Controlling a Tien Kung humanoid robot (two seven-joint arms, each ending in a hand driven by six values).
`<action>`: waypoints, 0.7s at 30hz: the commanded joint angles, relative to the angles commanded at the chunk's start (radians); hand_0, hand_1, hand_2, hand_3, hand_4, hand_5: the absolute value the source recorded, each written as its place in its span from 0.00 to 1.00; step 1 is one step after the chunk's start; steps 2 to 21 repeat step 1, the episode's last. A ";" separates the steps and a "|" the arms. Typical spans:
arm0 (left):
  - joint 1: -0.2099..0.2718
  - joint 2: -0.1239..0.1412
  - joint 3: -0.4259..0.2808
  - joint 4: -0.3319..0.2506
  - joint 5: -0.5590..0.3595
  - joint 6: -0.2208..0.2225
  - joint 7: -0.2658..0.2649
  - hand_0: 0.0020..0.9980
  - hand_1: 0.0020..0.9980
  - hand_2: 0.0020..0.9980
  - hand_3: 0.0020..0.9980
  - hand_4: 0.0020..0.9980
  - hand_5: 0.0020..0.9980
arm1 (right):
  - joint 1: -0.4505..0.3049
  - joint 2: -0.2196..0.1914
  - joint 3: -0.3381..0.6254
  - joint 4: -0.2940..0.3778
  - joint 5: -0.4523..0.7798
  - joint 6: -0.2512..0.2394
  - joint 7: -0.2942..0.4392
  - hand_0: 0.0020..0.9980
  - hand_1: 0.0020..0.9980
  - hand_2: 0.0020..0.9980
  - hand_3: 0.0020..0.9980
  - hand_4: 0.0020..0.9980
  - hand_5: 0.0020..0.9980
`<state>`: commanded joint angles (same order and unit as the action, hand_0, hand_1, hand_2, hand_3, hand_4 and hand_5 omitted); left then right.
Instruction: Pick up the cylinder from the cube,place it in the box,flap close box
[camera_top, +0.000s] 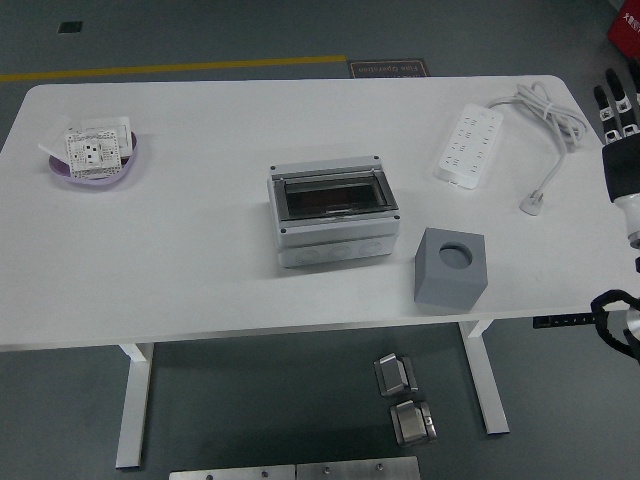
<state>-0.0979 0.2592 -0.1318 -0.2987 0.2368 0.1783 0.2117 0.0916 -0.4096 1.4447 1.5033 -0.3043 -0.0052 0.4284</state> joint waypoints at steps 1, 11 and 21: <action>-0.001 0.001 0.001 0.000 0.000 0.000 0.000 0.66 0.66 0.61 0.64 0.63 0.43 | 0.001 0.000 0.000 0.000 -0.003 -0.002 -0.001 0.99 0.88 0.91 0.91 0.94 0.98; -0.001 0.001 0.001 0.000 0.000 0.000 0.000 0.66 0.66 0.61 0.64 0.63 0.43 | 0.001 0.000 0.000 0.000 -0.003 -0.002 -0.001 0.99 0.88 0.91 0.91 0.94 0.98; -0.001 0.001 0.001 0.000 0.000 0.000 0.000 0.66 0.66 0.61 0.64 0.63 0.43 | 0.001 0.000 0.000 0.000 -0.003 -0.002 -0.001 0.99 0.88 0.91 0.91 0.94 0.98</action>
